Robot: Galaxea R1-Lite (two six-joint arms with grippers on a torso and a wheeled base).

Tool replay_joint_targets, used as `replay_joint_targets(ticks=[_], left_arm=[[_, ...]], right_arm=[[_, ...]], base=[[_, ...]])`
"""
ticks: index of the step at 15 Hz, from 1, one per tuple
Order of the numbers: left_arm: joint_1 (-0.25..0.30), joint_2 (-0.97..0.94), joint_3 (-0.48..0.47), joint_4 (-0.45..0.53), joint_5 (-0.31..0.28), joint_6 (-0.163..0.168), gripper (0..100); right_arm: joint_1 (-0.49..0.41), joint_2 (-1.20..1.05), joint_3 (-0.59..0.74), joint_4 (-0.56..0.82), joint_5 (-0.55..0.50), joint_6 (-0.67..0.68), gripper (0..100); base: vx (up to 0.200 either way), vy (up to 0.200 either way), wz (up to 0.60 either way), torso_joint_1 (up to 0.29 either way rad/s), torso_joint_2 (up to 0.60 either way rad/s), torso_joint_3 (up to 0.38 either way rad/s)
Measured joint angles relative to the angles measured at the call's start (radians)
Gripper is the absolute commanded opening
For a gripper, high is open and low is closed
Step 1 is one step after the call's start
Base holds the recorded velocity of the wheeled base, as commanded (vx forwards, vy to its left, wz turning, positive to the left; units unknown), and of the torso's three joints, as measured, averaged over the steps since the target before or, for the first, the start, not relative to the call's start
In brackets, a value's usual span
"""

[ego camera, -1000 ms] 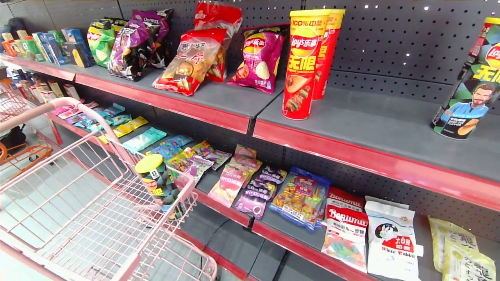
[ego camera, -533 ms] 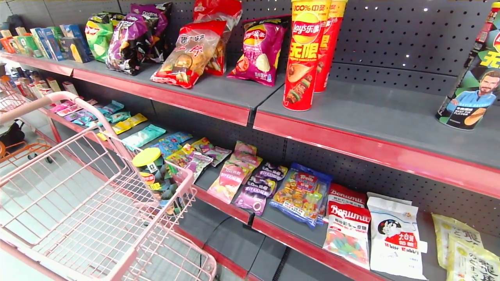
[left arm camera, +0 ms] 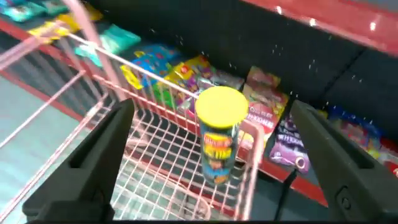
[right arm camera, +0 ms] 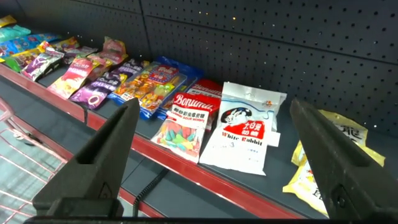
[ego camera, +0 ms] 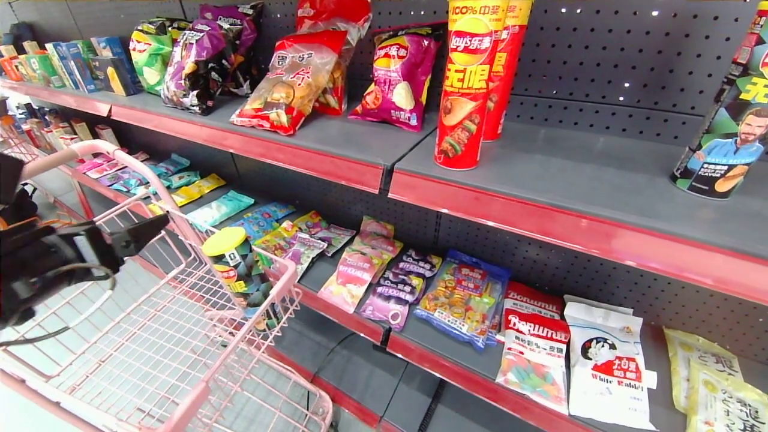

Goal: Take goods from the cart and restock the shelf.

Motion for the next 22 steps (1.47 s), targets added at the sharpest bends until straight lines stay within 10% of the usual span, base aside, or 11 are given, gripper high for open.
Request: replay_joint_targets(ticks=[5, 17, 18, 22], left_arm=[[0.012, 0.403, -0.049, -0.193, -0.167, 0.072, 100], [-0.057, 0.693, -0.116, -0.342, -0.195, 0.106, 100], [-0.065, 0.703, -0.117, -0.342, -0.195, 0.106, 0], [-0.077, 0.68, -0.112, -0.325, -0.196, 0.104, 0]], right_arm=[[0.0, 0.0, 0.0, 0.0, 0.0, 0.0, 100], [0.0, 0.0, 0.0, 0.0, 0.001, -0.002, 100], [0.0, 0.0, 0.0, 0.0, 0.002, -0.002, 100], [-0.001, 0.0, 0.0, 0.0, 0.004, -0.002, 100]], base=[[0.0, 0.0, 0.0, 0.0, 0.0, 0.0], [0.0, 0.0, 0.0, 0.0, 0.0, 0.0], [0.0, 0.0, 0.0, 0.0, 0.0, 0.0], [0.0, 0.0, 0.0, 0.0, 0.0, 0.0]])
